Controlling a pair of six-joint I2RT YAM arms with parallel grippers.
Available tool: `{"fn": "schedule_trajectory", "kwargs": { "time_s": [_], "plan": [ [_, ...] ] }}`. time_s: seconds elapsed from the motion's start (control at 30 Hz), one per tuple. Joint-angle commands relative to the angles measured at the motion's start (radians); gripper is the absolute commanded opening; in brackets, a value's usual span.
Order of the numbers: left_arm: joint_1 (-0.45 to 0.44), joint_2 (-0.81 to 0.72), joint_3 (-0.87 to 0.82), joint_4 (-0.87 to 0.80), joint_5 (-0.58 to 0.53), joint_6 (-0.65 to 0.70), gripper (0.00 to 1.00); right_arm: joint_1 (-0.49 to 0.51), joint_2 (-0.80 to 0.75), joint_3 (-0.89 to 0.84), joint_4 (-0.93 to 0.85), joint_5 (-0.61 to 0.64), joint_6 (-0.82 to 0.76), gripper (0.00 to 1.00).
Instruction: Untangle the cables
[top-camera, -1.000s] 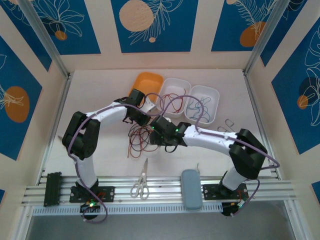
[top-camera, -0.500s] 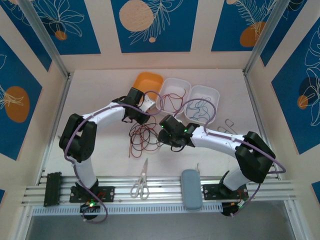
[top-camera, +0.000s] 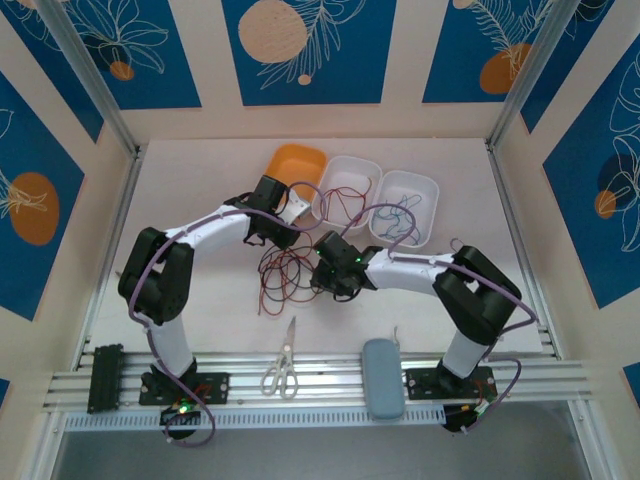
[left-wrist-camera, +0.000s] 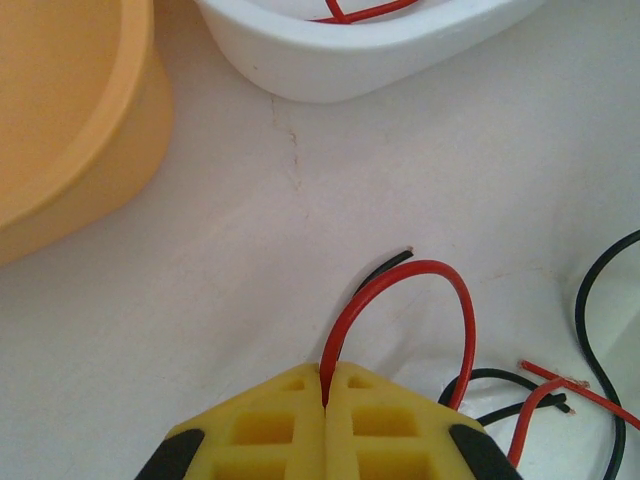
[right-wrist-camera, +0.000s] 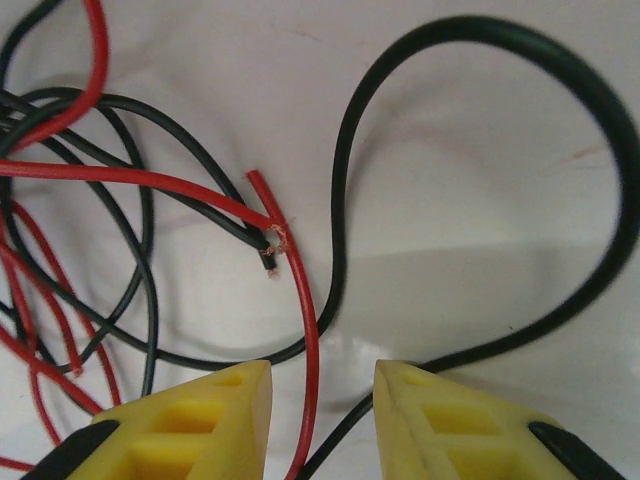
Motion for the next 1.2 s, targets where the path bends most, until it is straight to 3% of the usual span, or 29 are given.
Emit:
{"fn": "schedule_trajectory", "kwargs": {
  "time_s": [0.0,0.2,0.4,0.57,0.7,1.17],
  "plan": [
    [-0.007,-0.020,-0.008,0.008,0.015,-0.015,0.00,-0.004,0.032,0.042,-0.017,-0.024,-0.012,0.32],
    [-0.007,-0.021,-0.005,0.004,0.013,-0.015,0.00,-0.001,0.074,0.064,-0.024,-0.034,-0.026,0.30],
    [-0.006,-0.028,0.004,-0.002,0.012,-0.021,0.00,0.034,0.142,0.175,-0.194,0.044,-0.061,0.29],
    [-0.007,-0.045,0.008,-0.010,-0.012,-0.038,0.00,0.055,0.153,0.207,-0.235,0.071,-0.065,0.11],
    [-0.005,-0.080,0.006,-0.013,-0.047,-0.060,0.00,0.056,0.107,0.194,-0.239,0.089,-0.063,0.00],
    [0.027,-0.346,-0.094,0.009,-0.184,-0.215,0.00,0.052,-0.169,0.091,-0.259,0.235,-0.083,0.00]
  ]
}}
